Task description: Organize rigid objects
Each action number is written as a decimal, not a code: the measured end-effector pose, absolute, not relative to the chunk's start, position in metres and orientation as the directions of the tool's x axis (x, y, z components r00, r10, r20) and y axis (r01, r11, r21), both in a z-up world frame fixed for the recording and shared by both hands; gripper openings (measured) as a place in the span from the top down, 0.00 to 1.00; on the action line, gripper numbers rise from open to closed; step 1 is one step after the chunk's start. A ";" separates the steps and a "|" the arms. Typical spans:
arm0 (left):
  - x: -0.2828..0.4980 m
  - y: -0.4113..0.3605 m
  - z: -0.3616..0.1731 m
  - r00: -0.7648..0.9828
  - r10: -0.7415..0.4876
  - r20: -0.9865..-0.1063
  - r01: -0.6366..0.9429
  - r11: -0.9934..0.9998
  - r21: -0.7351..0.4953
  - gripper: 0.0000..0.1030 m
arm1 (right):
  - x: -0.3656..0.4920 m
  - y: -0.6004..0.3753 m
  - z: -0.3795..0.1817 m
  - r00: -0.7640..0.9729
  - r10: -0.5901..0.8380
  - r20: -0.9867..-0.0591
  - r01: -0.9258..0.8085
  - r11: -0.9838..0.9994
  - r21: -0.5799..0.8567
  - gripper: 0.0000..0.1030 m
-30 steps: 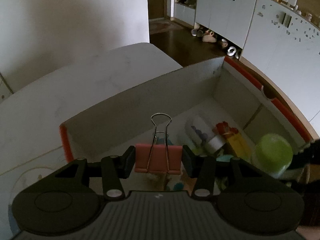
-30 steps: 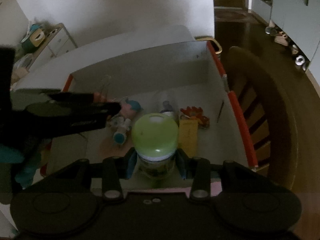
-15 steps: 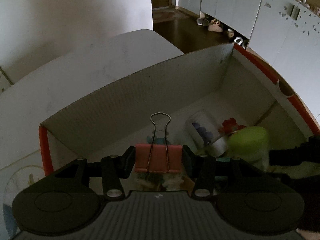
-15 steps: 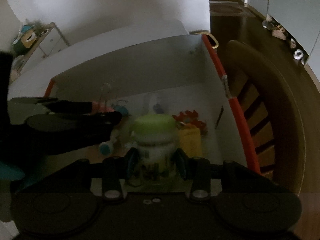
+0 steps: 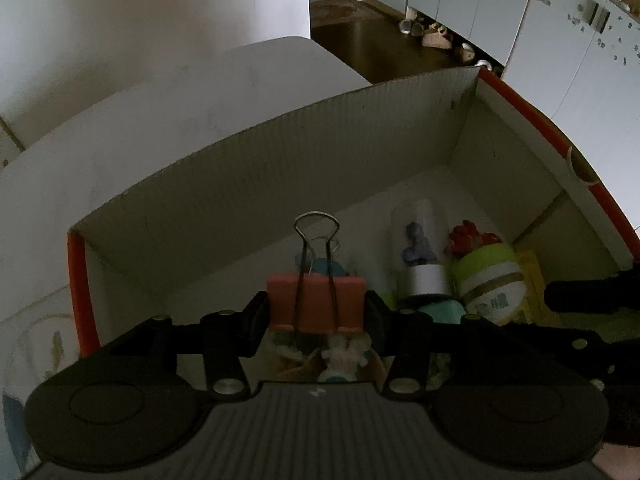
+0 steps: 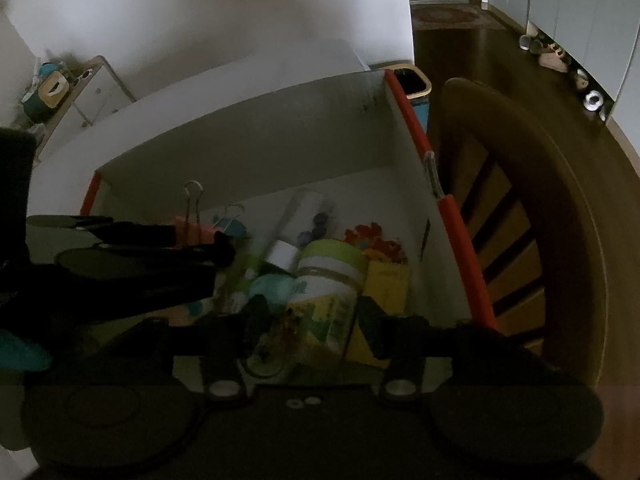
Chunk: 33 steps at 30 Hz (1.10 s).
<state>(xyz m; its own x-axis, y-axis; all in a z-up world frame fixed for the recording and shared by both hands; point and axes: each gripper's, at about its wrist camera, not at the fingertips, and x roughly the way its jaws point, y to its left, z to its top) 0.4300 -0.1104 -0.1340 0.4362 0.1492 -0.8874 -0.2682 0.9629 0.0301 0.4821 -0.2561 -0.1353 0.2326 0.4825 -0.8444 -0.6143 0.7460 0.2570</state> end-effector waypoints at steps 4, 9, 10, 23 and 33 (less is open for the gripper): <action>0.424 -0.110 -0.131 0.445 0.135 -0.885 -0.272 0.962 0.011 0.43 | 0.477 -0.258 -0.133 0.240 0.480 -0.844 -0.616 0.747 0.249 0.44; 0.411 -0.112 -0.122 0.468 0.113 -0.877 -0.259 0.966 -0.014 0.42 | 0.469 -0.262 -0.127 0.264 0.486 -0.833 -0.614 0.751 0.243 0.39; 0.409 -0.114 -0.121 0.474 0.111 -0.873 -0.256 0.967 -0.016 0.41 | 0.467 -0.263 -0.125 0.268 0.489 -0.830 -0.612 0.752 0.245 0.38; 0.353 -0.113 -0.077 0.601 0.068 -0.797 -0.179 0.983 -0.051 0.41 | 0.424 -0.269 -0.094 0.354 0.539 -0.764 -0.608 0.753 0.249 0.28; 0.297 -0.098 -0.049 0.690 0.050 -0.722 -0.141 0.988 -0.066 0.29 | 0.376 -0.267 -0.071 0.431 0.579 -0.692 -0.598 0.758 0.262 0.16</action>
